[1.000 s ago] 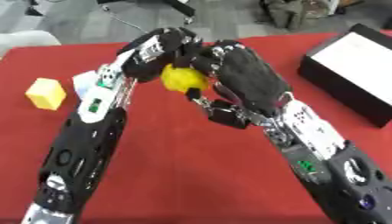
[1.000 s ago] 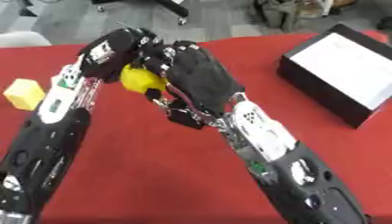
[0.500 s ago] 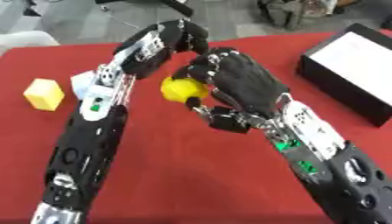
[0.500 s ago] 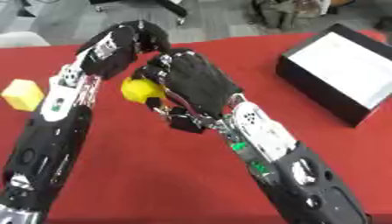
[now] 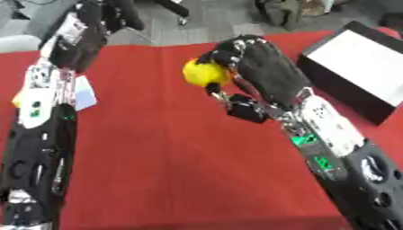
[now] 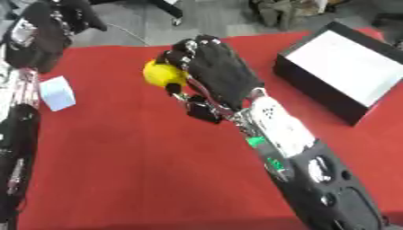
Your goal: Pick up the objects with one hand, pass them to the other hand, and then place them into the box on the other side of the table.
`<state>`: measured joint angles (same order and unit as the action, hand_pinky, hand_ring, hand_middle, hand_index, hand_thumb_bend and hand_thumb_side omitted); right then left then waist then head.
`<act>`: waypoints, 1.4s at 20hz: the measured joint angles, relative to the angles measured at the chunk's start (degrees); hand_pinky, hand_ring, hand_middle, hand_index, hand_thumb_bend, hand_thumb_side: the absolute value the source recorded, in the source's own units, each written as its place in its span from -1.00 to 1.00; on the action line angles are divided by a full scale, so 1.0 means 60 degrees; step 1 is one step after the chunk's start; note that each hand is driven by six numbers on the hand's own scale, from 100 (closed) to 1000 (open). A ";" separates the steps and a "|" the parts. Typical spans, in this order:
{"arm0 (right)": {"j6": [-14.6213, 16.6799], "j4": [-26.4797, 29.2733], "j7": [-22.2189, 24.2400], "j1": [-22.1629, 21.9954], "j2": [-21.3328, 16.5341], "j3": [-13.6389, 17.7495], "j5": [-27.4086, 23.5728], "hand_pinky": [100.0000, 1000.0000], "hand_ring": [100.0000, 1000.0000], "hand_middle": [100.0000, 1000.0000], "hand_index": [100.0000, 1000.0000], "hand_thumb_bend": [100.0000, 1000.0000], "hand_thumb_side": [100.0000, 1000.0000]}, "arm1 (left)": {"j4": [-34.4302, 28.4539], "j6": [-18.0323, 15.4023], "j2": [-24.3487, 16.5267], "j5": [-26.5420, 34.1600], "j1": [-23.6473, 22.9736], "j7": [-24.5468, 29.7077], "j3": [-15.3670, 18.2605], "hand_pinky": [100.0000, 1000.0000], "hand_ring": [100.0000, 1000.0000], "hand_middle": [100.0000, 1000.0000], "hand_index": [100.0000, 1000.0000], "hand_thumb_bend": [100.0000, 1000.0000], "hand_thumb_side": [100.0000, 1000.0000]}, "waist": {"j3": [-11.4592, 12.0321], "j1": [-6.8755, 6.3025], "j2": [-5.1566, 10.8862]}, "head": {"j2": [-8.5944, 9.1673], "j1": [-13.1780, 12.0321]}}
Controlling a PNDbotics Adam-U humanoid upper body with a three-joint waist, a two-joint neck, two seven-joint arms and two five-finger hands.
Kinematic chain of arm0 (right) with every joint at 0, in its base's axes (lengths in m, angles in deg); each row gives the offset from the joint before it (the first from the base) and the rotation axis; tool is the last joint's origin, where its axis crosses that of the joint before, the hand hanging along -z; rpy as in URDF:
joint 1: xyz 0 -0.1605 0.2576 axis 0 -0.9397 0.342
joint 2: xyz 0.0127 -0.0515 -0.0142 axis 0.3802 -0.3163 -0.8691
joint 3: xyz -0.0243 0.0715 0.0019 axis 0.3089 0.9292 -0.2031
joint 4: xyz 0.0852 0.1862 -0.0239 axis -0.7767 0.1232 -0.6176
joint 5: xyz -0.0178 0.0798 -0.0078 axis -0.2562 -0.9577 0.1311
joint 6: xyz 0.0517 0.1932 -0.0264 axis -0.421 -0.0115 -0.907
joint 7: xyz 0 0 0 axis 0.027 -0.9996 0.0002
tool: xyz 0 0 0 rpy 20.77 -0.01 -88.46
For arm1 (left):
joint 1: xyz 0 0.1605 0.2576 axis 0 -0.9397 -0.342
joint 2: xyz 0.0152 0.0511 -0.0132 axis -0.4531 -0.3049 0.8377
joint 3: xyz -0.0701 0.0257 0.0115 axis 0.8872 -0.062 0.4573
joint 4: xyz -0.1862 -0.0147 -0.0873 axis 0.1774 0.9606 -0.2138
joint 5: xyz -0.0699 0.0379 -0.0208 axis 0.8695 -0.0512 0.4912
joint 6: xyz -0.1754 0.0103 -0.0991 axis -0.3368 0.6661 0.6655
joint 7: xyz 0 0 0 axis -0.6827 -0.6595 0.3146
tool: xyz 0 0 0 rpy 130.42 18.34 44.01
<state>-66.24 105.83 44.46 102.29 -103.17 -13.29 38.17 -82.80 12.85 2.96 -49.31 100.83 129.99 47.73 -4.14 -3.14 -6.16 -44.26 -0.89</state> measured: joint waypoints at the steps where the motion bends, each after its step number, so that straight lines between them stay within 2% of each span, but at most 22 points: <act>1: -0.0145 -0.0076 -0.0142 -0.0057 -0.0132 0.0211 0.0017 -0.01 -0.38 -0.34 -0.67 -1.00 -1.00 | -0.0171 -0.0008 -0.0173 0.0032 -0.0113 -0.0154 0.0156 0.42 0.18 0.14 0.47 -0.66 0.28 | 0.0000 -0.0001 0.0000 | 0.0000 0.0061; 6: -0.0899 -0.0973 -0.0876 -0.0326 -0.0965 0.1359 -0.0190 -0.17 -0.42 -0.31 -0.47 -1.00 -1.00 | -0.0804 -0.0451 -0.1118 -0.0246 -0.1052 -0.0921 0.1091 0.41 0.18 0.14 0.48 -0.71 0.12 | -0.0018 -0.0083 0.0004 | 0.0000 0.0466; 10: -0.1508 -0.1916 -0.1475 -0.0315 -0.1574 0.2334 -0.0723 -0.19 -0.42 -0.30 -0.41 -1.00 -1.00 | -0.0641 -0.1019 -0.1938 -0.0797 -0.1875 -0.1522 0.1912 0.40 0.18 0.14 0.48 -0.74 0.04 | 0.0039 -0.0105 0.0005 | 0.0000 0.0789; 11: -0.1665 -0.2166 -0.1631 -0.0296 -0.1706 0.2587 -0.0873 -0.20 -0.43 -0.30 -0.35 -1.00 -1.00 | -0.0506 -0.1164 -0.2097 -0.0953 -0.1973 -0.1667 0.2044 0.39 0.18 0.14 0.48 -0.81 -0.02 | 0.0097 -0.0105 0.0005 | 0.0000 0.0870; 12: -0.1819 -0.2422 -0.1771 -0.0246 -0.1820 0.2833 -0.1025 -0.19 -0.42 -0.27 -0.14 -1.00 -1.00 | -0.0357 -0.1293 -0.2242 -0.1113 -0.2069 -0.1797 0.2163 0.39 0.18 0.14 0.48 -0.84 -0.05 | 0.0133 -0.0105 0.0005 | 0.0000 0.0940; 13: -0.1975 -0.2675 -0.1879 -0.0175 -0.1946 0.3086 -0.1179 -0.16 -0.38 -0.22 0.08 -1.00 -0.94 | -0.0181 -0.1399 -0.2390 -0.1266 -0.2178 -0.1907 0.2280 0.39 0.18 0.14 0.49 -0.84 -0.07 | 0.0146 -0.0107 0.0004 | 0.0000 0.1001; 14: -0.2133 -0.2930 -0.1934 -0.0097 -0.2099 0.3346 -0.1328 -0.08 -0.28 -0.07 0.45 -1.00 -0.83 | 0.0022 -0.1483 -0.2541 -0.1415 -0.2244 -0.1990 0.2382 0.39 0.18 0.14 0.49 -0.98 -0.36 | 0.0170 -0.0108 0.0004 | 0.0000 0.1055; 15: -0.2295 -0.3193 -0.1931 -0.0017 -0.2258 0.3610 -0.1441 -0.03 -0.20 0.02 0.56 -0.90 -0.43 | 0.0261 -0.1550 -0.2702 -0.1582 -0.2282 -0.2039 0.2465 0.39 0.19 0.15 0.50 -0.83 -0.12 | 0.0197 -0.0109 0.0001 | 0.0000 0.1112; 16: -0.2457 -0.3451 -0.1879 0.0065 -0.2404 0.3872 -0.1479 0.08 -0.04 0.17 0.72 -0.65 -0.26 | 0.0488 -0.1613 -0.2851 -0.1746 -0.2278 -0.2038 0.2513 0.38 0.19 0.16 0.50 -0.82 -0.14 | 0.0232 -0.0104 -0.0001 | 0.0000 0.1173; 18: -0.2772 -0.3954 -0.1682 0.0220 -0.2650 0.4354 -0.1431 0.18 0.10 0.31 0.81 -0.43 -0.16 | 0.0976 -0.1760 -0.3171 -0.2048 -0.2220 -0.1946 0.2536 0.38 0.20 0.16 0.50 -0.80 -0.15 | 0.0294 -0.0099 -0.0028 | 0.0000 0.1272; 19: -0.2926 -0.4208 -0.1560 0.0299 -0.2748 0.4517 -0.1358 0.32 0.30 0.46 0.90 -0.24 -0.05 | 0.1218 -0.1849 -0.3322 -0.2210 -0.2137 -0.1871 0.2534 0.38 0.21 0.17 0.52 -0.74 -0.20 | 0.0305 -0.0092 -0.0046 | 0.0000 0.1313; 22: -0.3390 -0.4966 -0.1124 0.0506 -0.3007 0.4678 -0.0997 0.52 0.55 0.61 0.96 -0.07 0.10 | 0.1963 -0.2191 -0.3824 -0.2674 -0.1816 -0.1557 0.2387 0.38 0.22 0.19 0.53 -0.66 -0.25 | 0.0307 -0.0062 -0.0060 | 0.0000 0.1419; 24: -0.3975 -0.6285 -0.0562 0.1148 -0.3081 0.4419 -0.0480 0.71 0.74 0.74 0.97 0.09 0.28 | 0.2890 -0.2770 -0.4100 -0.3857 -0.1285 -0.1580 0.2210 0.39 0.25 0.22 0.56 -0.56 -0.29 | 0.0312 -0.0042 -0.0059 | -0.0001 0.1459; 26: -0.4381 -0.7688 -0.0030 0.1760 -0.3078 0.4105 0.0133 0.79 0.82 0.79 0.98 0.14 0.34 | 0.3986 -0.3561 -0.4170 -0.6099 -0.0640 -0.2284 0.2019 0.39 0.28 0.26 0.58 -0.48 -0.29 | 0.0301 -0.0016 -0.0058 | -0.0001 0.1480; 28: -0.4496 -0.8566 0.0399 0.1928 -0.3072 0.3962 0.0610 0.81 0.83 0.80 0.98 0.14 0.34 | 0.4968 -0.4247 -0.4169 -0.8279 -0.0213 -0.3265 0.1779 0.40 0.30 0.29 0.60 -0.42 -0.28 | 0.0252 0.0013 -0.0058 | -0.0001 0.1481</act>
<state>-93.22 54.44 46.86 113.86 -121.60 10.48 41.83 -52.99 -12.63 -22.05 -98.98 99.55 110.40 58.41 -2.62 -3.06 -6.51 -44.27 8.00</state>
